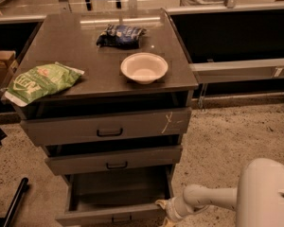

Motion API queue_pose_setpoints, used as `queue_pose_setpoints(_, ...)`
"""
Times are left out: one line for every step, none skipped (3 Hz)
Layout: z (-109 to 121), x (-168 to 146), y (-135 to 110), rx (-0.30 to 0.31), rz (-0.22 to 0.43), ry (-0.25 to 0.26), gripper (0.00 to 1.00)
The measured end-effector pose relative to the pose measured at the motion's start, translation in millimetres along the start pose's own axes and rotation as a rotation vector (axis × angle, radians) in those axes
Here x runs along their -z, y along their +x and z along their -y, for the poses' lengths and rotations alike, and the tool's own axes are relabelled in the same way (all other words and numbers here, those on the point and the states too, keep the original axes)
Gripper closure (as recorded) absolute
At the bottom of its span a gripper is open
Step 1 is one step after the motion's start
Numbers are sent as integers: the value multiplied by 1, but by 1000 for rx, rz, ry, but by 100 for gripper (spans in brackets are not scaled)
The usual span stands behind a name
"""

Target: Open bottom drawer

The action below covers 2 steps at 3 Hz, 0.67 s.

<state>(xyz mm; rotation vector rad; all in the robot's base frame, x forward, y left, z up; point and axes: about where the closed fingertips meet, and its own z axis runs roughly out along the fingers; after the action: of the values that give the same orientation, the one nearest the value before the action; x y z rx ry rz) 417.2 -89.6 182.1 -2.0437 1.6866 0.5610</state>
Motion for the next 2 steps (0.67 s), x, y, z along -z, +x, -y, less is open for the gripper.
queue_pose_setpoints(-11,7,-7,19,17,-7,45)
queue_pose_setpoints(-16,27,-22,49,80,16,40)
